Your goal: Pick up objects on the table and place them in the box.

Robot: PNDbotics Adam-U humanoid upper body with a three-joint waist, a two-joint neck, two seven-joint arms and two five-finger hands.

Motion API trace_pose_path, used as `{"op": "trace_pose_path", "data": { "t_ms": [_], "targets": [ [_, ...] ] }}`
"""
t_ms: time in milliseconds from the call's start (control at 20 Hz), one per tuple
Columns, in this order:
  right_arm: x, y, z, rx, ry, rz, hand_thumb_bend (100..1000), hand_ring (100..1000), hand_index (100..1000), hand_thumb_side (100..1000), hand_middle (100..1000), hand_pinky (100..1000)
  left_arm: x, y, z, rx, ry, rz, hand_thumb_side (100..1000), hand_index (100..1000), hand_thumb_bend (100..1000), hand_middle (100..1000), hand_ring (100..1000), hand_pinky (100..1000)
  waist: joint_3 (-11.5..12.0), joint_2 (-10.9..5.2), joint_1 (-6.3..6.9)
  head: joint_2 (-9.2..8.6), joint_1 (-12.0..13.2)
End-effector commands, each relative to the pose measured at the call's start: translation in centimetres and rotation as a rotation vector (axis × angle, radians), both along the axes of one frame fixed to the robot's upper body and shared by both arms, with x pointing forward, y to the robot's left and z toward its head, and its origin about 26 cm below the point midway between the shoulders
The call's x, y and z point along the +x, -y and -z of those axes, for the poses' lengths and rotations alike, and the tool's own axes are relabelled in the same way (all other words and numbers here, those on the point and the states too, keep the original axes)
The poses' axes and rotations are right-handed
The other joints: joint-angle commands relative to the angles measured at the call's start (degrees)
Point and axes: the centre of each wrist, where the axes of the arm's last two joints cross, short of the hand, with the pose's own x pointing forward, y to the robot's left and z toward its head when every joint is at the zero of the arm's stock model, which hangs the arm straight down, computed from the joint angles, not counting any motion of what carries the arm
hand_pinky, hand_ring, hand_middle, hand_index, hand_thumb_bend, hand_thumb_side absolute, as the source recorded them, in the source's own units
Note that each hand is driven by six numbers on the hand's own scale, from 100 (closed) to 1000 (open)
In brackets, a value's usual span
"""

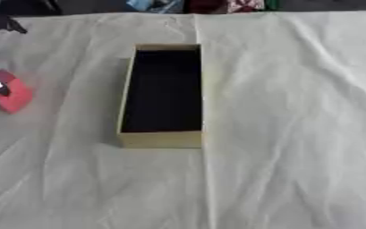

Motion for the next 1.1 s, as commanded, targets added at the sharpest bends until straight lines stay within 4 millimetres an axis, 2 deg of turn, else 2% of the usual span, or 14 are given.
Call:
{"op": "trace_pose_path", "data": {
  "t_ms": [50,200,500,850,1100],
  "targets": [
    [-0.3,0.2,-1.0,-0.043,0.022,0.008,100,830,841,530,836,874,-0.8,-1.6,-2.3,0.038,-0.006,-0.055,290,927,979,864,887,897,0.26,-2.12,0.54,0.24,-0.23],
    [-0.4,0.2,-1.0,-0.044,0.022,0.013,100,830,841,530,836,874,-1.0,-1.8,-2.6,0.053,-0.046,-0.077,275,927,970,862,886,896,0.41,-2.14,0.63,0.31,-0.37],
    [-0.4,0.3,-1.0,-0.047,0.023,0.022,100,830,840,529,835,874,-1.7,-2.0,-2.8,0.101,-0.135,-0.085,130,929,886,882,893,905,0.72,-2.14,0.82,0.32,-0.64],
    [-0.4,0.3,-0.8,-0.046,0.017,0.027,100,830,840,527,835,874,-2.2,-0.7,-4.5,0.056,-0.176,-0.054,181,928,906,865,888,902,0.98,-2.20,0.86,0.41,-0.48],
    [-0.4,0.2,-0.8,-0.045,0.020,0.029,100,830,838,523,835,874,-2.4,-0.4,-4.9,0.042,-0.239,-0.109,241,940,958,841,877,894,0.92,-2.23,0.93,0.26,-0.15]
  ]
}}
